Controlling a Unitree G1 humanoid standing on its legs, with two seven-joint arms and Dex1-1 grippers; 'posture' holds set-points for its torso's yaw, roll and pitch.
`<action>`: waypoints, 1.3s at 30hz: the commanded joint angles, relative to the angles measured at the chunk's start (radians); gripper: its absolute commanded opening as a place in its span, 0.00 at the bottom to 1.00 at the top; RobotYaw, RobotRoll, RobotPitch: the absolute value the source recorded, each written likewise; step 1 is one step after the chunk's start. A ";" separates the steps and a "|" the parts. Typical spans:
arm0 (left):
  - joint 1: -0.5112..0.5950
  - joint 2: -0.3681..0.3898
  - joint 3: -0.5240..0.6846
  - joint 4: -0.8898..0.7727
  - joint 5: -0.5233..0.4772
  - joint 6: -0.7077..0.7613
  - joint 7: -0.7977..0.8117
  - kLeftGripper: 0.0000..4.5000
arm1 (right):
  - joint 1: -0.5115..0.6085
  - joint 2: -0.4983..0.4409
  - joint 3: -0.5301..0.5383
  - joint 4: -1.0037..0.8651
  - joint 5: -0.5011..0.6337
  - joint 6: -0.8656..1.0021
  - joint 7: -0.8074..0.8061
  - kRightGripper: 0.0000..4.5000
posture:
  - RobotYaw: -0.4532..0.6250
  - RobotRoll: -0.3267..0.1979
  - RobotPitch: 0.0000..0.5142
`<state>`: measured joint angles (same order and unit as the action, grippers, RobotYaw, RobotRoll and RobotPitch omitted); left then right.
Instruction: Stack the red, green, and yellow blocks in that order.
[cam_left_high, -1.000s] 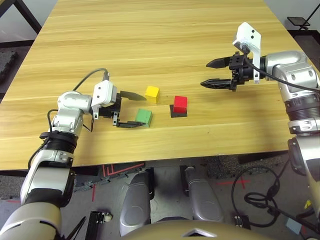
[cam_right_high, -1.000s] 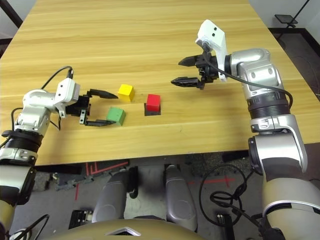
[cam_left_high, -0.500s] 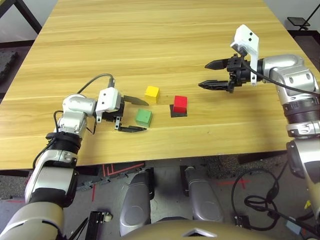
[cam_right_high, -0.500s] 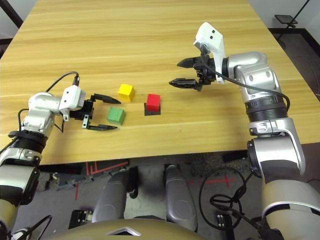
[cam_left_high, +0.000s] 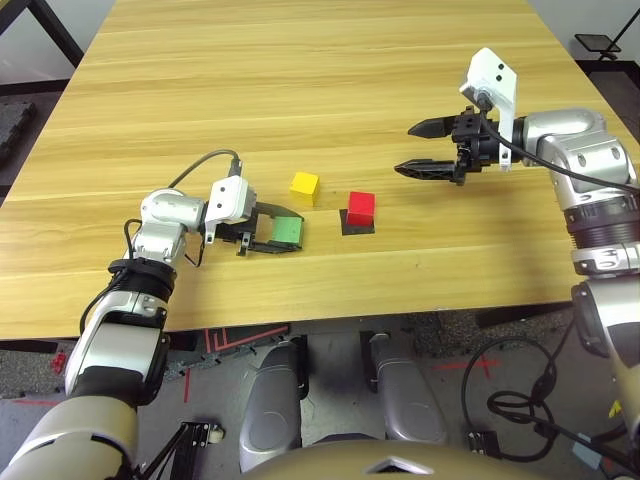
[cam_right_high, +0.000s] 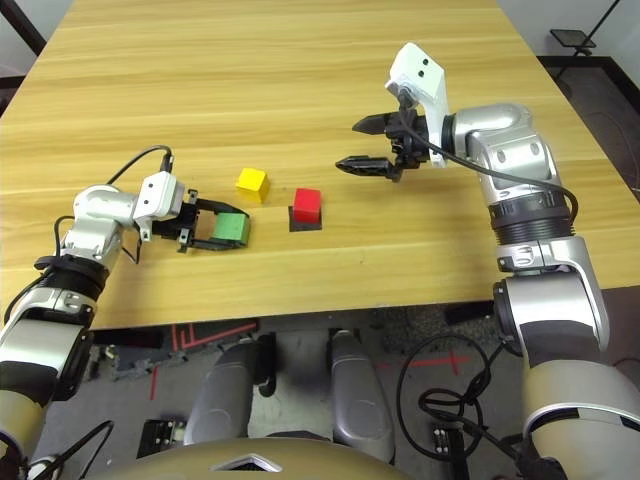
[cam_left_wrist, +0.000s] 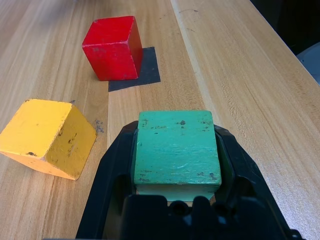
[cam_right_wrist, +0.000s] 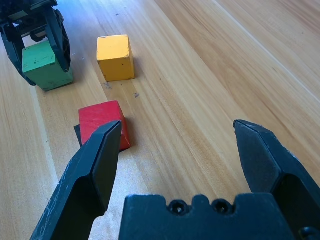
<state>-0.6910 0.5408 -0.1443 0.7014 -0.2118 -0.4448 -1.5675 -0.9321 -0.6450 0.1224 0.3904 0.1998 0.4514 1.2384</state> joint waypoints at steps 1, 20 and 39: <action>-0.007 0.020 0.015 -0.068 -0.035 0.078 -0.019 0.47 | 0.007 -0.001 0.005 -0.002 -0.009 -0.025 0.000 1.00 | 0.62 0.57 0.40; -0.128 0.053 -0.114 -0.621 -0.008 0.780 0.188 0.47 | -0.003 0.030 -0.004 0.041 -0.007 -0.063 -0.033 1.00 | 0.63 0.65 0.37; -0.246 -0.161 -0.178 -0.429 0.045 0.728 0.298 0.47 | 0.005 0.029 -0.013 0.030 0.000 -0.064 -0.052 1.00 | 0.60 0.65 0.33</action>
<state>-0.9326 0.3833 -0.3094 0.2512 -0.1831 0.3097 -1.2660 -0.9347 -0.6104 0.1202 0.4325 0.1986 0.3925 1.1869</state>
